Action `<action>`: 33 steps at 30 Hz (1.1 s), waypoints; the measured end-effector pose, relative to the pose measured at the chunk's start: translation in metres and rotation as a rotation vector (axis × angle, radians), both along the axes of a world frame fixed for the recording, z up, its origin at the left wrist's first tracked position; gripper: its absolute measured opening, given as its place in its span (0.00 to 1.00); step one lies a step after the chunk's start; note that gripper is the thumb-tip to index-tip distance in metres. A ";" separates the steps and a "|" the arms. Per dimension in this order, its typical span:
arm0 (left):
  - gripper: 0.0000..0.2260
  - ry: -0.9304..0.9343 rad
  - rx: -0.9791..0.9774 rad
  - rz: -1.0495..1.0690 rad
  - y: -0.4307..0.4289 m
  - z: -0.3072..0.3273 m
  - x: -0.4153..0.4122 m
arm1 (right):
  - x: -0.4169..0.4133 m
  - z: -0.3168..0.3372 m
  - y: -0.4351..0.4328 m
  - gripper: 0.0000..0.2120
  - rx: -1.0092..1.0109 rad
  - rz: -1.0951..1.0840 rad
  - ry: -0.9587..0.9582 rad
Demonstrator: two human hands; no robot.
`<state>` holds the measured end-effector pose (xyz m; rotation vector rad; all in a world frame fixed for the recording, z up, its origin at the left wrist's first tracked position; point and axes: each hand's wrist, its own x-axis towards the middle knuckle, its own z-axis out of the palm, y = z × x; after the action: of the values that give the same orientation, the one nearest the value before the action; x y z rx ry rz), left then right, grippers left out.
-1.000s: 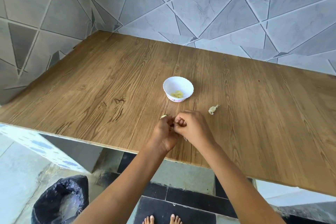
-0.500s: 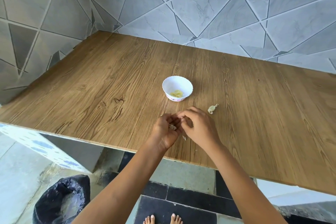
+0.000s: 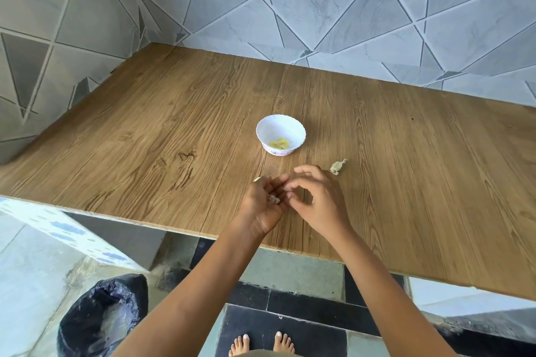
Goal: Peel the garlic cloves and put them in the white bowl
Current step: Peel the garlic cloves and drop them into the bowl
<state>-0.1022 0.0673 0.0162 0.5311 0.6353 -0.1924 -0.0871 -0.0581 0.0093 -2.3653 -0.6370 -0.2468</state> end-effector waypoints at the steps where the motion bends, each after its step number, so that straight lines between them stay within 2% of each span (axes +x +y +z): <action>1: 0.15 0.005 0.003 0.004 0.000 -0.001 0.000 | 0.000 0.001 0.001 0.03 0.013 -0.010 -0.006; 5: 0.14 0.020 -0.003 -0.004 -0.001 -0.003 0.001 | -0.001 0.000 0.001 0.06 0.027 -0.040 -0.065; 8: 0.16 0.009 -0.034 -0.007 0.001 -0.002 0.000 | 0.000 -0.001 -0.008 0.03 0.127 -0.051 -0.089; 11: 0.17 0.000 -0.051 -0.011 0.005 -0.001 -0.001 | 0.003 -0.007 -0.029 0.08 0.149 -0.087 -0.016; 15: 0.17 0.004 -0.074 0.000 0.009 -0.002 -0.002 | 0.000 -0.018 -0.057 0.11 -0.007 -0.135 0.229; 18: 0.18 0.006 -0.054 -0.013 0.007 -0.003 -0.002 | -0.001 -0.022 -0.052 0.11 -0.040 -0.105 0.355; 21: 0.17 0.016 -0.051 -0.023 0.005 -0.003 -0.002 | 0.005 -0.030 -0.037 0.06 -0.043 -0.099 0.348; 23: 0.17 0.015 -0.046 -0.019 0.006 -0.003 -0.002 | 0.010 -0.034 -0.028 0.01 -0.127 -0.104 0.314; 27: 0.16 0.015 -0.033 -0.002 0.010 -0.001 -0.003 | 0.011 -0.029 -0.022 0.05 -0.302 -0.095 0.314; 31: 0.14 0.015 -0.036 0.018 0.015 -0.002 -0.005 | 0.007 -0.010 -0.014 0.03 0.004 0.008 0.262; 33: 0.13 0.024 -0.020 0.014 0.014 -0.002 -0.004 | 0.005 0.003 -0.002 0.03 0.067 0.119 0.188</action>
<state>-0.1066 0.0813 0.0144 0.5062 0.6599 -0.1923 -0.0823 -0.0604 0.0126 -2.2440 -0.6647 0.0068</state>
